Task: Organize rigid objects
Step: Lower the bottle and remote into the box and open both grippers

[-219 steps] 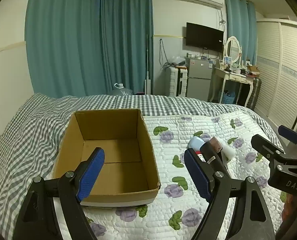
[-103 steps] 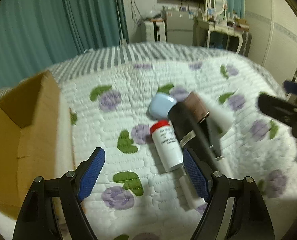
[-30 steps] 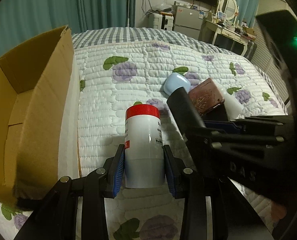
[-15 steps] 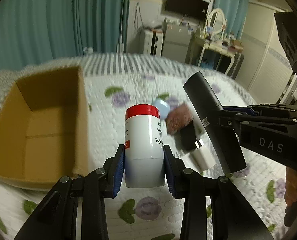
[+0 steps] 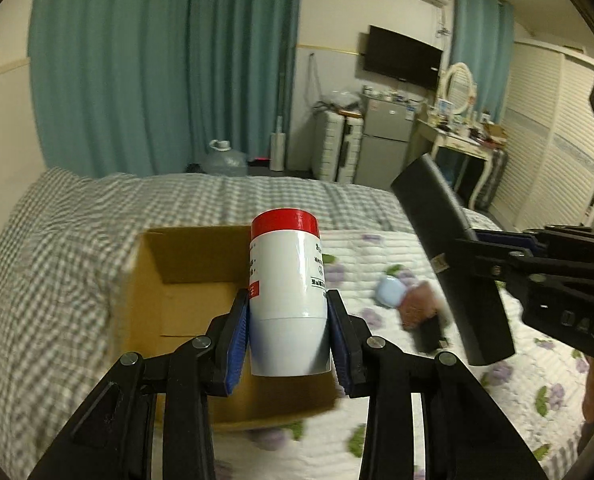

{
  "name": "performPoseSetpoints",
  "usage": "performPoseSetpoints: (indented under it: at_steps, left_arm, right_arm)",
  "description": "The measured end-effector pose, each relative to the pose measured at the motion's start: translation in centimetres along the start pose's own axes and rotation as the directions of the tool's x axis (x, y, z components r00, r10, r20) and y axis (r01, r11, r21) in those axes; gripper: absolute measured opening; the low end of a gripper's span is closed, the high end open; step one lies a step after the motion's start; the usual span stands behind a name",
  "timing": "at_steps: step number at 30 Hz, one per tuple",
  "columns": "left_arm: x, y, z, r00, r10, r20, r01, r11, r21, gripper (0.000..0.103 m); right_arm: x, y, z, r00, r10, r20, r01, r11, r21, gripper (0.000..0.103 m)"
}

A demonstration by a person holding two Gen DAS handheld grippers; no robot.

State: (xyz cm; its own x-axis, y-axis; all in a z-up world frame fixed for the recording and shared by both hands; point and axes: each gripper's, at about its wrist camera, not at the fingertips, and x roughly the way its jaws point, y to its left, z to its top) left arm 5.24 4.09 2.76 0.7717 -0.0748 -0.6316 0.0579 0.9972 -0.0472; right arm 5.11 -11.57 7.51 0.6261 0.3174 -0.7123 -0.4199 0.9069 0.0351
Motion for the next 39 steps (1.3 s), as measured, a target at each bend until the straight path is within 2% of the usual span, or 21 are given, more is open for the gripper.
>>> performPoseSetpoints:
  at_steps: [8,18,22,24,26,32,36,37,39]
  left_arm:
    - [3.6,5.7,-1.1,0.997,0.053,-0.056,-0.055,0.998,-0.038,0.037]
    - [8.9,8.1,-2.7,0.990,0.064,-0.126,-0.070,0.996,-0.050,0.037]
    - [9.2,8.5,-3.0,0.992,0.044,-0.117,-0.051,0.997,-0.056,0.040]
    - [8.8,8.6,-3.1,0.995,0.031,-0.096,-0.037,0.997,-0.064,0.053]
    - [8.3,8.7,-3.3,0.997,0.029,-0.071,-0.034,0.997,-0.066,0.059]
    - [8.0,8.4,-3.6,0.997,0.042,-0.063,-0.045,0.998,-0.048,0.062]
    - [7.9,8.7,-3.5,0.996,0.054,-0.069,-0.058,0.997,-0.055,0.062]
    - [7.8,8.7,-3.5,0.996,0.057,-0.068,-0.061,0.997,-0.057,0.062]
    - [7.4,8.5,-3.4,0.996,0.066,-0.065,-0.070,0.996,-0.056,0.062]
  right_arm:
    - [4.8,4.2,2.3,0.998,0.068,-0.017,-0.069,0.997,-0.024,0.018]
    - [12.2,5.1,1.5,0.990,0.099,-0.104,-0.100,0.995,-0.001,0.018]
    - [13.8,4.8,1.2,0.987,0.100,-0.124,-0.099,0.995,0.013,0.018]
    - [14.6,4.8,1.1,0.986,0.097,-0.134,-0.095,0.995,0.019,0.018]
    - [15.2,5.0,1.1,0.986,0.088,-0.141,-0.087,0.996,0.015,0.018]
    - [16.7,5.7,0.6,0.985,0.061,-0.159,-0.062,0.998,-0.002,0.018]
    - [16.4,5.4,0.6,0.988,0.070,-0.134,-0.068,0.998,0.018,0.018]
    - [16.1,5.1,0.7,0.989,0.069,-0.130,-0.066,0.998,0.023,0.019]
    - [15.3,4.5,0.6,0.992,0.060,-0.114,-0.057,0.998,0.029,0.040]
